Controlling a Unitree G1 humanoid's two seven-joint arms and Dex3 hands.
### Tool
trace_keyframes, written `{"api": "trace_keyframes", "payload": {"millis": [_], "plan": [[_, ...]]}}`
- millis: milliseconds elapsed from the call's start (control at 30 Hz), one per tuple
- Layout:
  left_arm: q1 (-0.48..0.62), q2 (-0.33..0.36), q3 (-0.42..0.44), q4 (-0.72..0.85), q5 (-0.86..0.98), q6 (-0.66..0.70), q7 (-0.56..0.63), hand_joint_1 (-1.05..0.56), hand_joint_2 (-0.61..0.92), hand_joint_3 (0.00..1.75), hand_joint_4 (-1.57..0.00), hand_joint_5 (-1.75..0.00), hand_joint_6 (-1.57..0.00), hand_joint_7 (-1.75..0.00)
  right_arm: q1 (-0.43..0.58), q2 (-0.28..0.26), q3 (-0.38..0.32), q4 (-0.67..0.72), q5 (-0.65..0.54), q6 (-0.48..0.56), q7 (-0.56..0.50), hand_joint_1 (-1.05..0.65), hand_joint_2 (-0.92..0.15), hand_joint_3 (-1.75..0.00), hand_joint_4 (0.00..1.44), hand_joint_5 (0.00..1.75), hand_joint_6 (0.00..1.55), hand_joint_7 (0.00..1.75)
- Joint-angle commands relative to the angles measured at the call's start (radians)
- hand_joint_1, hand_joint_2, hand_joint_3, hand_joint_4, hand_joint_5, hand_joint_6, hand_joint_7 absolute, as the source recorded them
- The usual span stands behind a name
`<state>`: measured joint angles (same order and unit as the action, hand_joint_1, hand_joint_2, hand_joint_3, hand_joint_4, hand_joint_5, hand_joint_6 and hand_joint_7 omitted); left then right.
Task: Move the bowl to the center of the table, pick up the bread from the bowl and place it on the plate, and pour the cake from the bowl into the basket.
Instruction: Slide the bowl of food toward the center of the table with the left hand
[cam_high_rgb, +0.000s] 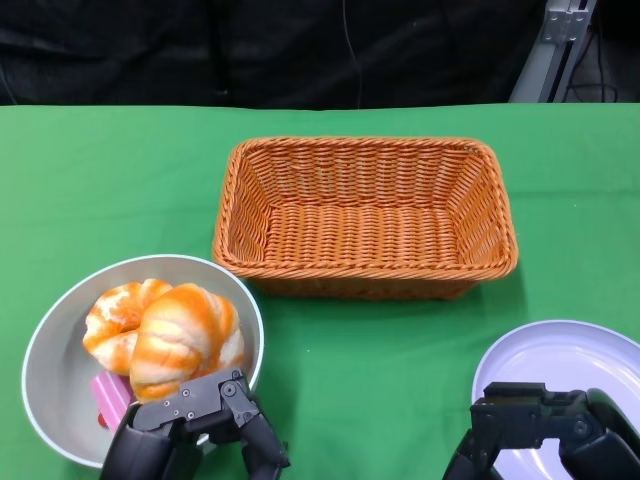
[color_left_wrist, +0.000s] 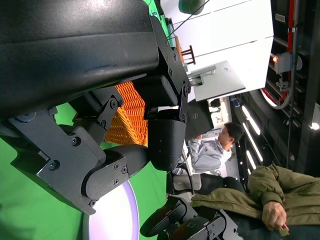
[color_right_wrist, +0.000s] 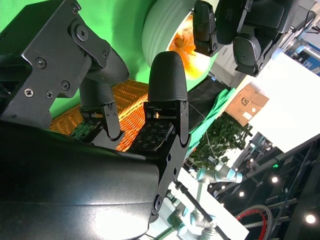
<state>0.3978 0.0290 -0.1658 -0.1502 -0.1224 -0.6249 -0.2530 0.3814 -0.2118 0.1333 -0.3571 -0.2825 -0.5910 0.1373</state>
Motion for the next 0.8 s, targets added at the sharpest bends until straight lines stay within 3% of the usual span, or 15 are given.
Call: {"api": "trace_keyframes", "payload": {"millis": [33,800], "plan": [[0.009,0.0,0.01,-0.01,0.015,-0.001,0.019,-0.18,0.43,1.18,-0.98,-1.64,-0.9,-1.4,-0.001,-0.006,0.001,0.01,0.017,-0.004,-0.004,0.06,-0.19,-1.47,0.92,1.36,0.96,1.06],[0.0,0.009,0.012,-0.004,-0.004,0.006,0.013,-0.19,0.46,1.1,-0.99,-1.61,-0.9,-1.38,-0.019,-0.003,-0.004,0.024,0.019,-0.008,-0.011,0.04,-0.18,-1.47,0.89,1.52,0.94,1.13]]}}
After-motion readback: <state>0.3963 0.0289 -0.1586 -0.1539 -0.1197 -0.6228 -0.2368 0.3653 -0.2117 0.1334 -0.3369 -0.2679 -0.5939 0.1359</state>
